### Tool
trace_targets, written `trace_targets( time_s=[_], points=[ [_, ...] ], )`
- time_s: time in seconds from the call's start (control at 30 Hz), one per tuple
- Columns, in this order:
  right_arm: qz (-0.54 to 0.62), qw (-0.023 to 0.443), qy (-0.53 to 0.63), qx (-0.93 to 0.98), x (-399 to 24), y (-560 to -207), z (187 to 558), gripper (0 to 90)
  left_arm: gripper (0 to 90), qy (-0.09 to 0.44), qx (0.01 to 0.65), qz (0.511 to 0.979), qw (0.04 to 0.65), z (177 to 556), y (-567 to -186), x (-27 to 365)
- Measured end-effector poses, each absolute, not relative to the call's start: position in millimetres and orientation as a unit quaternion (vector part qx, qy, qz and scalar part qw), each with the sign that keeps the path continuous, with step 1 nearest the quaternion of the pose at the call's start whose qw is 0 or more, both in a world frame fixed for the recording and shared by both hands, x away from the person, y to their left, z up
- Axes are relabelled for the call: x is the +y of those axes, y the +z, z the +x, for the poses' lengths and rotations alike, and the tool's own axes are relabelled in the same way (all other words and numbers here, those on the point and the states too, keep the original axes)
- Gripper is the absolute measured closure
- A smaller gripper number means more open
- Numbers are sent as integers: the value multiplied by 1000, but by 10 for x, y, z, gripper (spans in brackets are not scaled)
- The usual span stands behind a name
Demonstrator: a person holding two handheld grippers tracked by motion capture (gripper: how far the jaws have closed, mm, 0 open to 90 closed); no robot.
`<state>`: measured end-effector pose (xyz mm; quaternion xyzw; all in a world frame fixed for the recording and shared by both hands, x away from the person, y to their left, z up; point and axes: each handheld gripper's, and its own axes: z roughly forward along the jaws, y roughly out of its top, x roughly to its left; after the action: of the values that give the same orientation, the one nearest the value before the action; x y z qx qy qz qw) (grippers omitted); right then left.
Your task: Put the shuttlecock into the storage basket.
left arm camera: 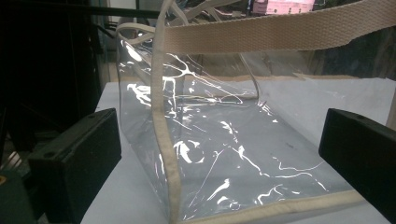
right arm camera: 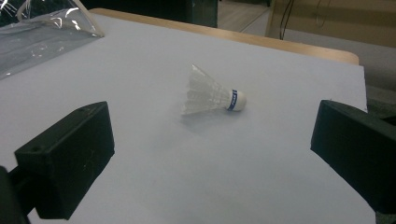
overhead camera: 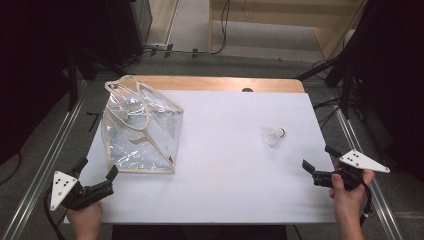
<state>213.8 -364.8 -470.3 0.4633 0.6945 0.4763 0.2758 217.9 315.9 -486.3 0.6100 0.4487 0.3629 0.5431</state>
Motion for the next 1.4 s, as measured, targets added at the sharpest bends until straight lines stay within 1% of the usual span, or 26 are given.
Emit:
trace_targets(
  time_s=[0.13, 0.5, 0.53, 0.57, 0.83, 1.2, 1.23, 1.27, 1.3, 1.37, 1.4],
  points=[
    [455, 278, 465, 707, -3597, -4593, 2259, 0, 0, 363, 448, 611, 542, 2178, -4863, 3160],
    [444, 271, 443, 730, -3477, -4427, 2545, 0, 0, 365, 447, 613, 541, 2179, -4863, 3156],
    [446, 273, 441, 729, -3470, -4419, 2560, 48, 0, 365, 446, 614, 540, 2179, -4863, 3153],
    [447, 278, 437, 729, -3458, -4406, 2591, 59, 0, 365, 446, 614, 539, 2179, -4864, 3151],
    [435, 260, 414, 756, -3383, -4323, 2836, 59, 0, 366, 446, 614, 539, 2179, -4864, 3148],
    [422, 269, 378, 779, -3305, -4287, 3095, 59, 0, 367, 445, 615, 538, 2180, -4864, 3143],
    [424, 268, 375, 779, -3303, -4286, 3114, 66, 0, 367, 445, 615, 538, 2180, -4864, 3143],
    [425, 267, 373, 780, -3303, -4289, 3134, 114, 0, 366, 445, 615, 538, 2180, -4864, 3144],
    [425, 267, 373, 780, -3303, -4289, 3134, 114, 0, 366, 445, 615, 538, 2180, -4864, 3144],
    [431, 259, 366, 783, -3305, -4321, 3207, 141, 0, 366, 446, 614, 539, 2181, -4864, 3145],
    [432, 258, 362, 784, -3307, -4334, 3228, 175, 0, 366, 445, 614, 539, 2181, -4864, 3145]
  ],
)
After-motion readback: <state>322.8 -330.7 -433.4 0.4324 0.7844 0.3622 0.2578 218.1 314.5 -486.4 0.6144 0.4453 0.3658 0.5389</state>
